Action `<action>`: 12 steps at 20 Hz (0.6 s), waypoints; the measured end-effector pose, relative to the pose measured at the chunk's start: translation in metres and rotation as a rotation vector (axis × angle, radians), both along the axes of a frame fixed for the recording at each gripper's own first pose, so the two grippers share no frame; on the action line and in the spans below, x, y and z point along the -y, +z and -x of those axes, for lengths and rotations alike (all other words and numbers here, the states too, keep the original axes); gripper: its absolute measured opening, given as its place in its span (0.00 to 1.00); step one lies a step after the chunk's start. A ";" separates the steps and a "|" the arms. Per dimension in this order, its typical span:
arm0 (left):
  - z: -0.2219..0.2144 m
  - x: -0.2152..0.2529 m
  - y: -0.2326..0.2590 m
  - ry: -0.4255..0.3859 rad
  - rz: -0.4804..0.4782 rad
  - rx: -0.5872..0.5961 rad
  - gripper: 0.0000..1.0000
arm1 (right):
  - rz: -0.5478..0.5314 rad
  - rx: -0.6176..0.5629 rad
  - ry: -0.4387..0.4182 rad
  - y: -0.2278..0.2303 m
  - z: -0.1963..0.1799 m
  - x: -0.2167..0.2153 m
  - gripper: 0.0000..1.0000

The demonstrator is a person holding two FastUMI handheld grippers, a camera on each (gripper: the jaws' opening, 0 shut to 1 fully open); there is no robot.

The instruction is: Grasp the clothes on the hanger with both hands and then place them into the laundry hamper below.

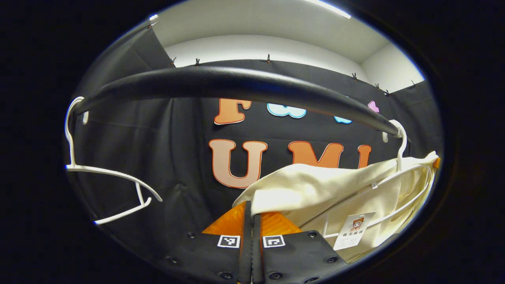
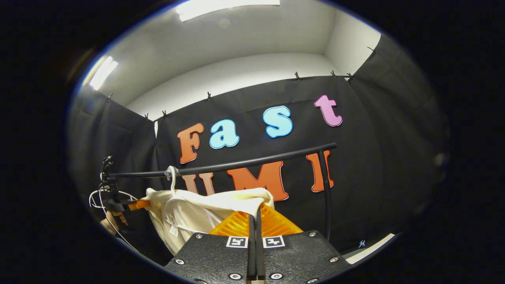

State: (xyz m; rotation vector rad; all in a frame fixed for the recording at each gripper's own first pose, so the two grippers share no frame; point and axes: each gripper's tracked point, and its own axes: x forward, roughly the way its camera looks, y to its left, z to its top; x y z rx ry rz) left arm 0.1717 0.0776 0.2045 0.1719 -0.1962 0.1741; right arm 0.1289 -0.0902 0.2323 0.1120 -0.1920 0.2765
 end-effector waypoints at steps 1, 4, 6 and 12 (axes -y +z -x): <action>-0.002 0.002 -0.004 0.000 -0.005 -0.009 0.07 | -0.004 -0.019 -0.002 -0.008 -0.004 0.004 0.00; -0.006 0.001 -0.006 0.012 -0.014 -0.015 0.07 | -0.029 -0.062 0.014 -0.028 -0.014 0.003 0.00; -0.007 -0.002 -0.011 0.019 -0.001 -0.025 0.07 | -0.022 -0.094 -0.006 -0.048 -0.026 0.009 0.00; -0.015 -0.018 -0.034 0.042 0.059 -0.077 0.07 | -0.017 -0.179 0.010 -0.099 -0.032 0.004 0.00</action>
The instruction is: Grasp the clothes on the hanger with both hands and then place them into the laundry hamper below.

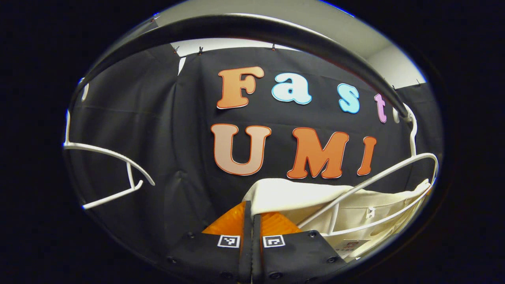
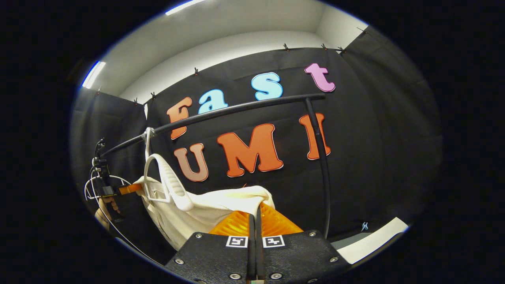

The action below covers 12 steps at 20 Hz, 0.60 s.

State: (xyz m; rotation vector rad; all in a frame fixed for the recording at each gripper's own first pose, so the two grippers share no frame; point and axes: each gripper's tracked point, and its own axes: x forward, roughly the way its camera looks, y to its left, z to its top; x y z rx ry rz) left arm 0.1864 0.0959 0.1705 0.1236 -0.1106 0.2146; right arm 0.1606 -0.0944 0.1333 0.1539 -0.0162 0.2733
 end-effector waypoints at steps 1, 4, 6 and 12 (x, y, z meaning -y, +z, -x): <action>0.000 -0.002 -0.001 0.004 0.003 -0.003 0.07 | -0.001 -0.002 0.003 -0.003 0.001 0.000 0.00; 0.006 -0.004 -0.007 0.006 0.011 -0.010 0.07 | -0.007 -0.009 0.010 -0.012 -0.001 -0.003 0.00; 0.008 -0.005 -0.011 0.013 0.007 -0.015 0.07 | -0.012 -0.015 0.018 -0.017 0.003 -0.003 0.00; 0.019 -0.008 -0.023 0.041 0.008 -0.031 0.07 | -0.002 -0.041 0.041 -0.031 0.011 -0.009 0.00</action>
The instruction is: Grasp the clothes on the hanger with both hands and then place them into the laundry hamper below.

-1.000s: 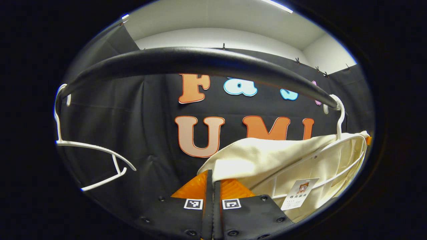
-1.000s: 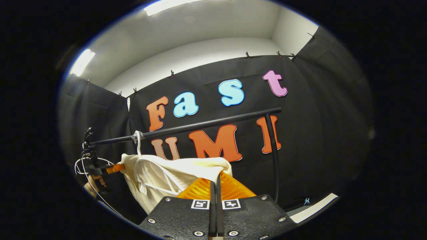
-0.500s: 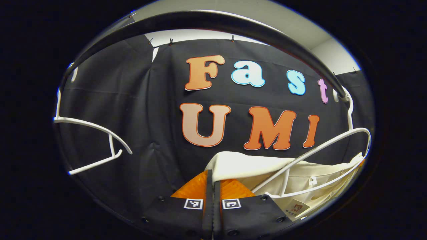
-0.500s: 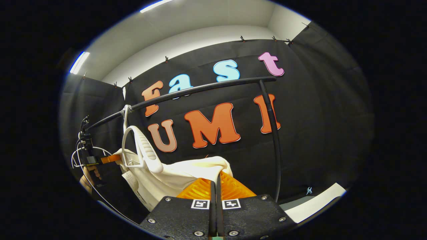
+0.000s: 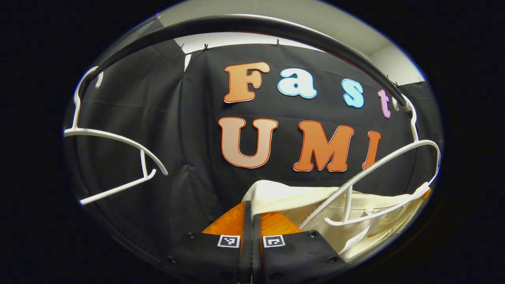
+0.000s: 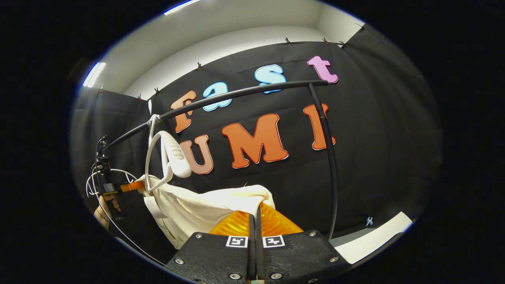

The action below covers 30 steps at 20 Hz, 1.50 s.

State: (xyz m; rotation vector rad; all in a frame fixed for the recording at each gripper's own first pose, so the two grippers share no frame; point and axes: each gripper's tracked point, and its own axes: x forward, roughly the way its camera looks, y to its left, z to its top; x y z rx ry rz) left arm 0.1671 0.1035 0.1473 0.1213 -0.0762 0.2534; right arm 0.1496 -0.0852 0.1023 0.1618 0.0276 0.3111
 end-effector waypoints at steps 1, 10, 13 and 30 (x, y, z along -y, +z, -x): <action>0.001 -0.003 -0.004 0.004 0.006 -0.004 0.07 | -0.001 -0.004 0.002 -0.002 0.002 -0.001 0.00; 0.027 -0.028 -0.053 0.048 0.053 -0.079 0.07 | 0.017 -0.066 0.021 -0.034 0.021 -0.011 0.00; 0.039 -0.037 -0.074 0.060 0.079 -0.113 0.07 | 0.024 -0.092 0.018 -0.045 0.024 -0.012 0.00; 0.061 -0.022 -0.156 -0.003 0.051 -0.293 0.07 | 0.074 -0.228 0.019 -0.133 0.032 -0.038 0.00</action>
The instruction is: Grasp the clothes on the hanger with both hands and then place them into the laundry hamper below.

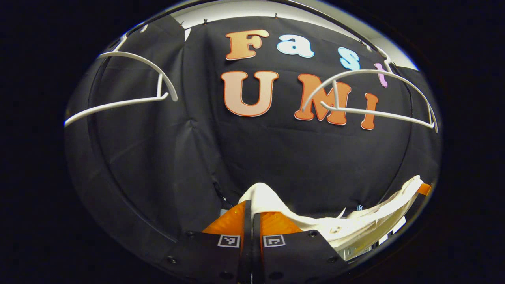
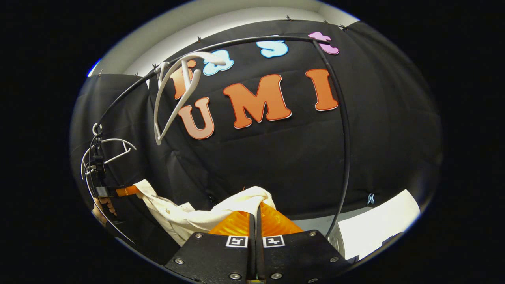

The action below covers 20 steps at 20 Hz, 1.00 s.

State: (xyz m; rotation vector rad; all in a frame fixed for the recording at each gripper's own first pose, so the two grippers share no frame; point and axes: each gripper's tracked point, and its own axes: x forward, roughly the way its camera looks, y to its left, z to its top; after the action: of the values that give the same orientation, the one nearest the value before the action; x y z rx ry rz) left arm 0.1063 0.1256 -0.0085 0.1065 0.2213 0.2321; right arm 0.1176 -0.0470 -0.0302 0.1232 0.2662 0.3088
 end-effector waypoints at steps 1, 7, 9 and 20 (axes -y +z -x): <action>-0.001 0.007 -0.006 -0.015 -0.001 -0.014 0.07 | 0.010 -0.011 0.005 -0.008 0.001 -0.003 0.00; -0.006 0.054 -0.045 -0.108 0.016 -0.091 0.07 | 0.016 -0.089 0.043 -0.053 0.005 -0.034 0.00; -0.009 0.071 -0.055 -0.138 0.026 -0.113 0.07 | 0.019 -0.115 0.059 -0.067 0.007 -0.046 0.00; -0.005 0.132 -0.130 -0.209 0.142 -0.270 0.07 | 0.042 -0.220 0.082 -0.124 0.006 -0.076 0.00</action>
State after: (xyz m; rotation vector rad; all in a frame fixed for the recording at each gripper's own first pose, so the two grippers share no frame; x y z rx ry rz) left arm 0.1112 -0.0064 -0.1383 0.0191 0.4910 -0.0075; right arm 0.1114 0.0293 -0.1538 0.1047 0.4963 0.3718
